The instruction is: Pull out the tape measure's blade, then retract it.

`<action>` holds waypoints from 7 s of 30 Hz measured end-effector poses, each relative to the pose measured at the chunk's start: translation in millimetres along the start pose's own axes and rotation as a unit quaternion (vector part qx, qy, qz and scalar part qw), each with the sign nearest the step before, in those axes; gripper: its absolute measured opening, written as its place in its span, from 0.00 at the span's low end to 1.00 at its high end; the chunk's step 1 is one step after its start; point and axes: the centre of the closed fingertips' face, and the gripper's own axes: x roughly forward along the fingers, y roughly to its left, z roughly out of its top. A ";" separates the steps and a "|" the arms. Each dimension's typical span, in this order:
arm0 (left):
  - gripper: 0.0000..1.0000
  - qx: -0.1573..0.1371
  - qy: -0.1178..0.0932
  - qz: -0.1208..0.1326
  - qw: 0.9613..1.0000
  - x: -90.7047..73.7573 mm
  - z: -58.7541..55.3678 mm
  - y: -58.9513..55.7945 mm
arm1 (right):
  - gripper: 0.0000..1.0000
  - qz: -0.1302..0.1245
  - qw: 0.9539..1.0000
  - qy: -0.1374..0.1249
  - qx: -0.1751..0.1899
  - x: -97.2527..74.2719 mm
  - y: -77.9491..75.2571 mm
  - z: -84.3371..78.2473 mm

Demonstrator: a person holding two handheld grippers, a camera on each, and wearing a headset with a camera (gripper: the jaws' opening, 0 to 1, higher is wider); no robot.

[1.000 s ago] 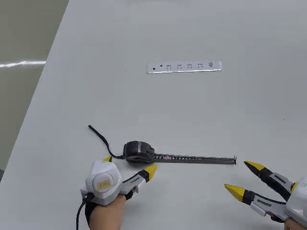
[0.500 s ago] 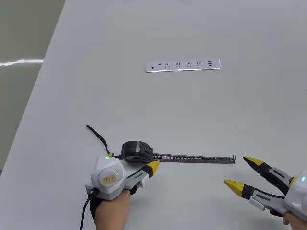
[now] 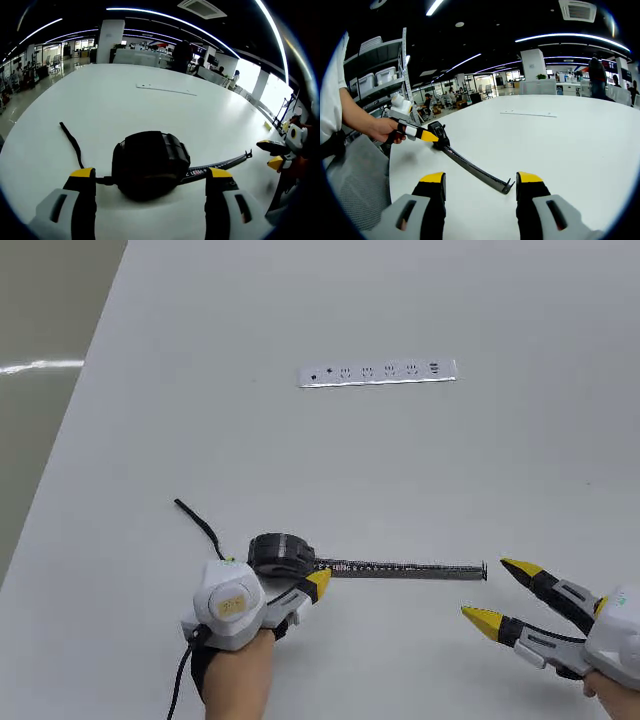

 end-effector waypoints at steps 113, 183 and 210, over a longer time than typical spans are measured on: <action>0.80 -0.041 0.031 0.097 0.994 32.5 -3.1 9.0 | 0.30 0.078 0.996 0.037 0.032 31.4 -39.4 -24.9; 0.78 -0.047 0.047 0.095 0.993 32.3 -4.6 8.4 | 0.15 0.112 0.988 0.033 -0.098 40.6 -19.2 -29.1; 0.78 -0.050 0.049 0.094 0.993 31.7 -4.8 8.7 | 0.15 0.134 0.984 0.031 -0.112 76.8 5.0 -27.4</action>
